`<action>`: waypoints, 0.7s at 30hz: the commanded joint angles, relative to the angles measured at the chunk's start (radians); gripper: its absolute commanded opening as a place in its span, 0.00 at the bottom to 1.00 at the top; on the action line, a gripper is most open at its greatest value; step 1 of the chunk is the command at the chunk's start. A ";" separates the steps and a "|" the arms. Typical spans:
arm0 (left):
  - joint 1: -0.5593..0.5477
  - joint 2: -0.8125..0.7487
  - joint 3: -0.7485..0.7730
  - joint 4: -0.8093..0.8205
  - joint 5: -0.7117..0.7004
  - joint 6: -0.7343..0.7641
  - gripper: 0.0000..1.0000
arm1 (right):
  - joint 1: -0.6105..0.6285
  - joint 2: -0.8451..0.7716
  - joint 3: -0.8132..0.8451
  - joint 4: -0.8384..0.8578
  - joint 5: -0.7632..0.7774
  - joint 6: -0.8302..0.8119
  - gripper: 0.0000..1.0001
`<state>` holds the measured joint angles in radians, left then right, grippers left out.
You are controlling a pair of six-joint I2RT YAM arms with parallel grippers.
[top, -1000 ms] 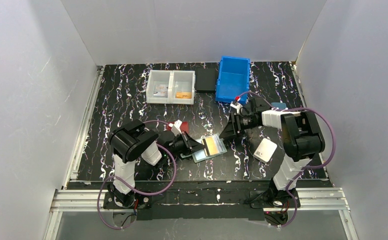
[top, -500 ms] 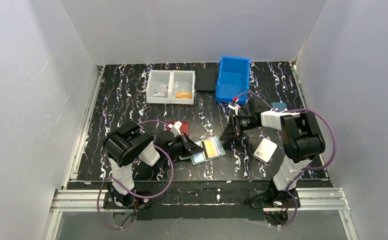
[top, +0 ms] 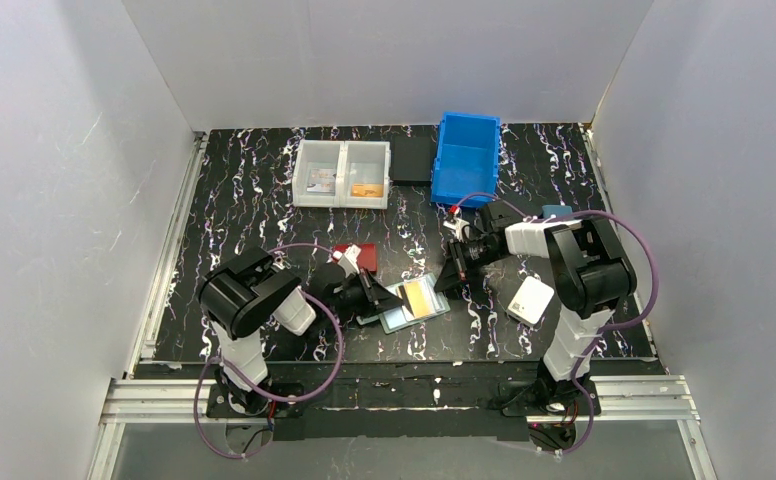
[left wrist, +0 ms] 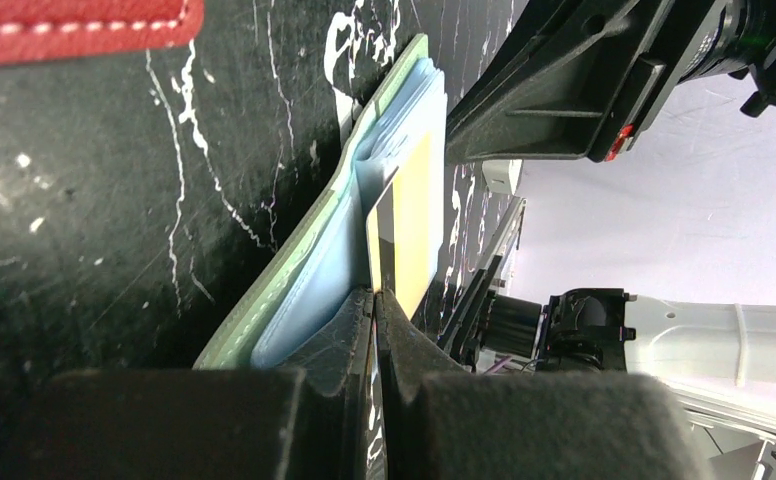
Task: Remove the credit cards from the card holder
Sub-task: Remove the credit card from the card holder.
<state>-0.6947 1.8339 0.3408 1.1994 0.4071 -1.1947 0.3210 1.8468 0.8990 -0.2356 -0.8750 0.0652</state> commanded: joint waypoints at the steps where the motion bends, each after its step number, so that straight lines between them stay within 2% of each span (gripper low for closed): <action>1: 0.007 -0.057 -0.035 -0.032 -0.004 0.016 0.00 | 0.000 0.040 0.030 -0.045 0.214 -0.030 0.07; 6: 0.012 -0.091 -0.064 -0.043 -0.002 0.022 0.00 | 0.000 0.046 0.033 -0.054 0.251 -0.032 0.07; 12: 0.021 -0.152 -0.100 -0.096 0.002 0.049 0.00 | 0.000 0.029 0.035 -0.053 0.227 -0.045 0.07; 21: 0.022 -0.339 -0.145 -0.246 -0.014 0.105 0.00 | -0.001 -0.017 0.038 -0.058 0.181 -0.076 0.10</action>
<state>-0.6758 1.6070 0.2188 1.0678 0.4001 -1.1519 0.3244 1.8504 0.9318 -0.2906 -0.8133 0.0716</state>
